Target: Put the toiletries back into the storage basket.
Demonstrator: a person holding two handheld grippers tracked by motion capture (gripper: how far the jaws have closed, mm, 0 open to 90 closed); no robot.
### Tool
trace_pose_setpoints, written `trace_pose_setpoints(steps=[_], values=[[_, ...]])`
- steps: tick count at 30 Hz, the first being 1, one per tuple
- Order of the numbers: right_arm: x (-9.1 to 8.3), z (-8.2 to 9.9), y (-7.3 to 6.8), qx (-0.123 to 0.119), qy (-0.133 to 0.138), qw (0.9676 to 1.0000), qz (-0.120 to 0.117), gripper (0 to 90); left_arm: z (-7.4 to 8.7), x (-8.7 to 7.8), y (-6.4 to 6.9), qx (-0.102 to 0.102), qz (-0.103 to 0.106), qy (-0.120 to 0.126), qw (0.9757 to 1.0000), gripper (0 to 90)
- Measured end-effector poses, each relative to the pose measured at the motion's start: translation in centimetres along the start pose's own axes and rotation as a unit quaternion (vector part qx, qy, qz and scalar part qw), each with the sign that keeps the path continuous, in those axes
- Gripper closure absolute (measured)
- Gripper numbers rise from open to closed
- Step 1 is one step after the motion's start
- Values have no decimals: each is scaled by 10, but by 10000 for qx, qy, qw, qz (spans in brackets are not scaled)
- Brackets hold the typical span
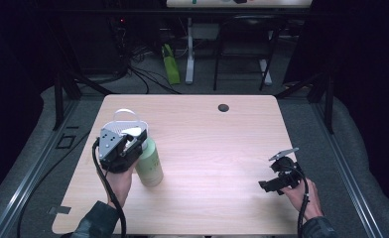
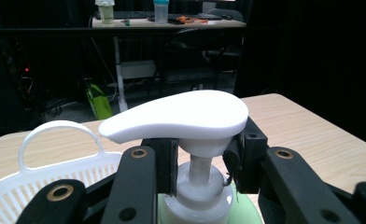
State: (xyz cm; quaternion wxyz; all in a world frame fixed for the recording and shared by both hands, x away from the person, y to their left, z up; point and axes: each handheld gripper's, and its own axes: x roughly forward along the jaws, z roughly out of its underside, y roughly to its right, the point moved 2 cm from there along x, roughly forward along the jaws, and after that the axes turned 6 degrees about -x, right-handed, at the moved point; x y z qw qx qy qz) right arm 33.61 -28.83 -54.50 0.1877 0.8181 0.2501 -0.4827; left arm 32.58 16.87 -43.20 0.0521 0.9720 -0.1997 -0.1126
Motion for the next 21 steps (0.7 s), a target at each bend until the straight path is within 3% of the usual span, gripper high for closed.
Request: trace_pose_setpoints(steps=[21], values=[[-1,1,0,22,-8,10000,0,54,-7,-4,-1,92,-65,18,9999,669]])
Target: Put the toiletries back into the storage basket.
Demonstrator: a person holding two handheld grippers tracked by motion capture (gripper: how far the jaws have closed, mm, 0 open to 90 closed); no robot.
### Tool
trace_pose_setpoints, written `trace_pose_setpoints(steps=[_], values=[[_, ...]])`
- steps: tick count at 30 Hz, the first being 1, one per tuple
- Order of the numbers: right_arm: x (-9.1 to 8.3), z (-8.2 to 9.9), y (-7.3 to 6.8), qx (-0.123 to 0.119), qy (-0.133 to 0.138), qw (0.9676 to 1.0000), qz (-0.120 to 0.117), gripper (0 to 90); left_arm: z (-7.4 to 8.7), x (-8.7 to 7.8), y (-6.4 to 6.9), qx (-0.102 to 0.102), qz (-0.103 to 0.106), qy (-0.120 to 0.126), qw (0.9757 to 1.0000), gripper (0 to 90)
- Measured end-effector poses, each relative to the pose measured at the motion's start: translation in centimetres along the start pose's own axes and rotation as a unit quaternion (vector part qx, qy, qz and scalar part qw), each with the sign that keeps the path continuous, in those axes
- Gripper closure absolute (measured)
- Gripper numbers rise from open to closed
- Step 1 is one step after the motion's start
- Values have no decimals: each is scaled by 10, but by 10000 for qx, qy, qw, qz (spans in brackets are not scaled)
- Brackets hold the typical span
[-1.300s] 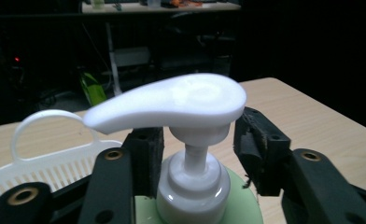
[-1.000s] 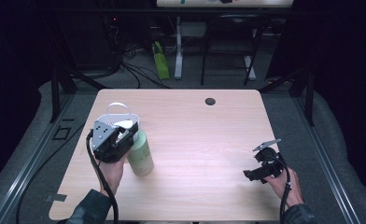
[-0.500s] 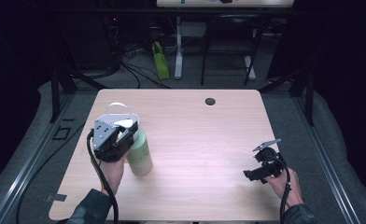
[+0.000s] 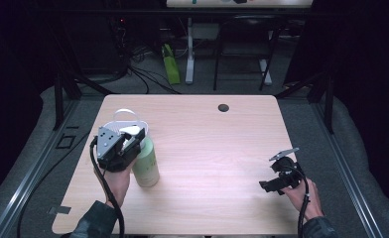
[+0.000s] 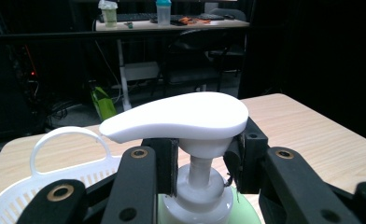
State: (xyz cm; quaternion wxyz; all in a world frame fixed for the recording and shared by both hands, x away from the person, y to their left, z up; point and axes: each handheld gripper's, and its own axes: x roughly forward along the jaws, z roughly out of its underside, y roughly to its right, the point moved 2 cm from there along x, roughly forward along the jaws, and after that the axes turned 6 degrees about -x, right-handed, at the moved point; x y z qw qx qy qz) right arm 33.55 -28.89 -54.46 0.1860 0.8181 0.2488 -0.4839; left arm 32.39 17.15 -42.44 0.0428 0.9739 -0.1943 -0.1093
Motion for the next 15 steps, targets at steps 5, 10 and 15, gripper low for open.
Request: trace_pose_setpoints(steps=[5,10,15], values=[[0,0,0,8,4,10000,-7,53,-2,-2,1,17,27,18,10000,668],[1,1,1,4,-16,10000,13,53,-4,-2,-1,-23,102,-27,9999,669],[2,1,1,-15,-20,10000,23,53,-8,-4,-4,-12,112,-52,9999,669]])
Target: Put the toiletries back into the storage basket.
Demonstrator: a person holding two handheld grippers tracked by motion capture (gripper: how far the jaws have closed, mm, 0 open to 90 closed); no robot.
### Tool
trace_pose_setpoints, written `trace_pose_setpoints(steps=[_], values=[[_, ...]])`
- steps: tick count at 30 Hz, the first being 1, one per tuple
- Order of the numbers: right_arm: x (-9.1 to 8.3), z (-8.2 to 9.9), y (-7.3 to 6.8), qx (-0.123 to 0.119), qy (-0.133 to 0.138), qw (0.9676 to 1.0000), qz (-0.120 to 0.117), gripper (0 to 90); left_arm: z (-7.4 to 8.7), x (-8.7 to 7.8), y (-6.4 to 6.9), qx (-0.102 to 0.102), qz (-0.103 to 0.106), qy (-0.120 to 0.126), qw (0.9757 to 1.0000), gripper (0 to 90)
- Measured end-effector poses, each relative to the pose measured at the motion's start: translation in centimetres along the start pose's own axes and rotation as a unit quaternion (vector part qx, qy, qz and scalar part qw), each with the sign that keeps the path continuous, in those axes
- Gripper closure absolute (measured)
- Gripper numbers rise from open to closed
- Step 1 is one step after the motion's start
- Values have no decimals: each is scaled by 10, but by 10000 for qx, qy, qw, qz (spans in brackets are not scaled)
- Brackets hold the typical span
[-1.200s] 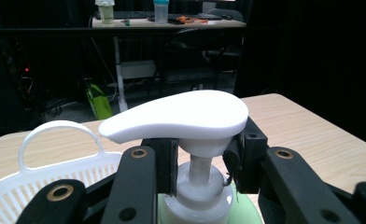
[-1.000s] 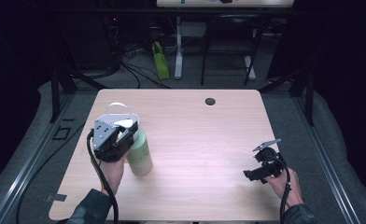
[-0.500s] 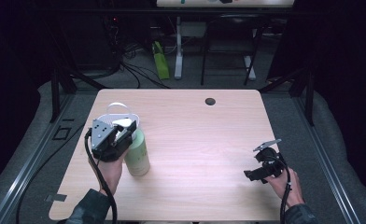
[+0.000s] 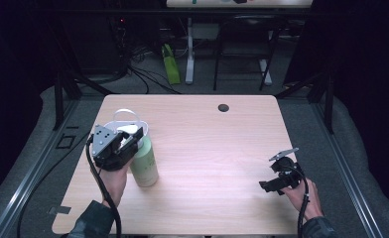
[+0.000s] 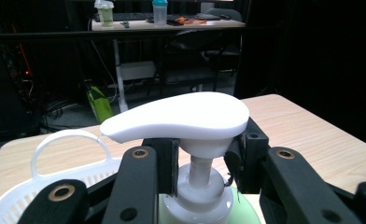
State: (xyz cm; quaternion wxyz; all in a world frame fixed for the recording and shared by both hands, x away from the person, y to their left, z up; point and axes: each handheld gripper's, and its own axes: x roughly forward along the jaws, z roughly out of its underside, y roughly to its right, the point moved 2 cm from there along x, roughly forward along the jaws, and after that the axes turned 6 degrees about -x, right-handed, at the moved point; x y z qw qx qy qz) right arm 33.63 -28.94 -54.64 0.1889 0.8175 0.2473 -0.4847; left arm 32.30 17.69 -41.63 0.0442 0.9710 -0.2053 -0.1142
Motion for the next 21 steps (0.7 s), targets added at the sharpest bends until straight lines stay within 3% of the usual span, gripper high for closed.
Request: trace_pose_setpoints(steps=[13,21], values=[[0,1,1,0,-26,10000,17,53,-9,-3,-2,175,51,-218,9996,669],[0,1,0,20,-2,10000,-3,54,-15,-6,-7,152,158,-306,9993,669]])
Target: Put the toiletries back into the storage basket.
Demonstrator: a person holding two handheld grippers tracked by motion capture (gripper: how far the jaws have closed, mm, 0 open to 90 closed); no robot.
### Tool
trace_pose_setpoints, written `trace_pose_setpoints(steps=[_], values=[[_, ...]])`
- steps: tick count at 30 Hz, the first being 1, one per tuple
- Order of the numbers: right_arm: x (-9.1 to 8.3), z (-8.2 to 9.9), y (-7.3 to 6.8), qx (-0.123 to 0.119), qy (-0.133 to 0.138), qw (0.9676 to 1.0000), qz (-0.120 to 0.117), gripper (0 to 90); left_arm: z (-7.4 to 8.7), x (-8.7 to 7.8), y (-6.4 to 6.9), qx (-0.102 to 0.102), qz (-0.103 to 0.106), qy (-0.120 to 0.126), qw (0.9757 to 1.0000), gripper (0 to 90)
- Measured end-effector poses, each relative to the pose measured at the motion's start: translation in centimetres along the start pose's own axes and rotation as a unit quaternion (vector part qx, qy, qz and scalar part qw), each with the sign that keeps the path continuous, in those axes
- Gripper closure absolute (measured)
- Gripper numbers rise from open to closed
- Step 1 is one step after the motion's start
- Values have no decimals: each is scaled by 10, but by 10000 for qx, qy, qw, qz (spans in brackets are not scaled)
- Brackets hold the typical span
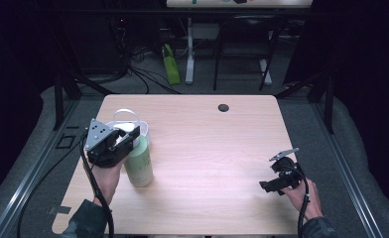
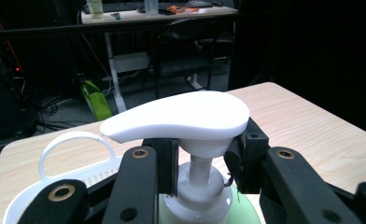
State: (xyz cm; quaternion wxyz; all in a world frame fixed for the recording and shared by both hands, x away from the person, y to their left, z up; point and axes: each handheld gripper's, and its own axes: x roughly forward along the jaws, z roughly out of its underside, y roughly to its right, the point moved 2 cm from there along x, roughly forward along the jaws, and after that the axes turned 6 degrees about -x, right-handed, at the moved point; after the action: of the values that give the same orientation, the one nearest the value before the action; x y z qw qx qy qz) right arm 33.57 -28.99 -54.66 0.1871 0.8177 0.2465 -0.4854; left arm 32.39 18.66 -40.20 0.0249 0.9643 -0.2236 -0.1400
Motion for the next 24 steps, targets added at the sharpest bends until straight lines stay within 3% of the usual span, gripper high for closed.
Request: trace_pose_setpoints(steps=[24], values=[[0,1,1,-28,-23,10000,16,55,-22,-11,-5,102,279,-160,9994,671]])
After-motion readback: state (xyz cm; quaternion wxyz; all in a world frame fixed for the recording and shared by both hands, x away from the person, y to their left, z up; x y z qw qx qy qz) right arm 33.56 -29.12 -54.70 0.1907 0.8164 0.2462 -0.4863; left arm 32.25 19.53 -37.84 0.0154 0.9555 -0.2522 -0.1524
